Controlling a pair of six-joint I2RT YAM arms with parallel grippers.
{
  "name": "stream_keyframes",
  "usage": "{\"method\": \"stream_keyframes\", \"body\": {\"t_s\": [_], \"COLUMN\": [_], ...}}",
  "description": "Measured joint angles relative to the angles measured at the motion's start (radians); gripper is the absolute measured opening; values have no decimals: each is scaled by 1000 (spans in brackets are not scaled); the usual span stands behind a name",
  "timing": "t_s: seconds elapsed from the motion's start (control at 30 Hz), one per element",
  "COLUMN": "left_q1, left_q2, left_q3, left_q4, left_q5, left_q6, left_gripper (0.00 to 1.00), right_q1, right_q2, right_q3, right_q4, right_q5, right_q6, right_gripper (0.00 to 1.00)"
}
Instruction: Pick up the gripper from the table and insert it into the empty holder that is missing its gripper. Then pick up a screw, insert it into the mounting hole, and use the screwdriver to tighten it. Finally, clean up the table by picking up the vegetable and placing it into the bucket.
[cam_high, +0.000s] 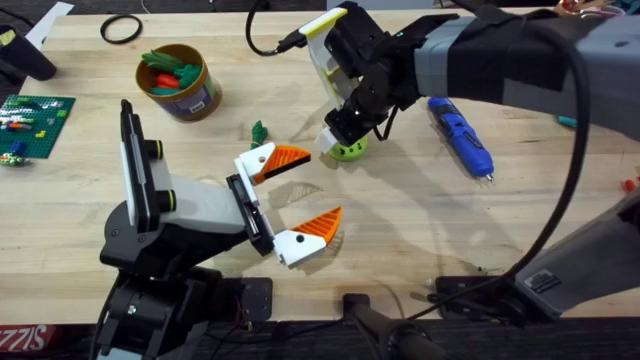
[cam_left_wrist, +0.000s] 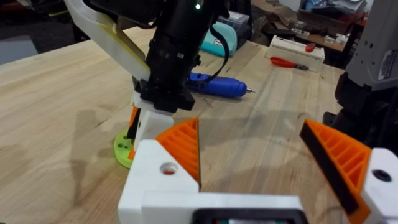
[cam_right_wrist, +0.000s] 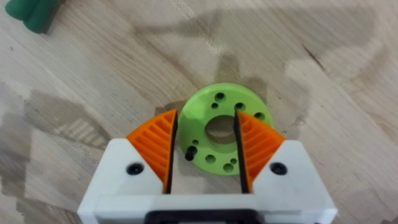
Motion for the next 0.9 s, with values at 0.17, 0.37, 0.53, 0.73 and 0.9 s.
{"method": "stream_keyframes", "body": {"t_s": [0.17, 0.37, 0.53, 0.73, 0.9], "left_q1": [0, 0, 0, 0, 0], "left_q2": [0, 0, 0, 0, 0], "left_q3": [0, 0, 0, 0, 0], "left_q4": [5, 5, 5, 5, 5], "left_q5": [0, 0, 0, 0, 0], "left_q6": [-3, -3, -3, -3, -3], "left_gripper": [986, 986, 986, 986, 986], "right_q1": [0, 0, 0, 0, 0], "right_q2": [0, 0, 0, 0, 0], "right_q3": [0, 0, 0, 0, 0], "right_q4": [-8, -11, -32, -72, -66], "right_q5": [0, 0, 0, -2, -5], "right_q6": [-1, -1, -1, -1, -1], "right_gripper": [512, 512, 512, 512, 512]}}
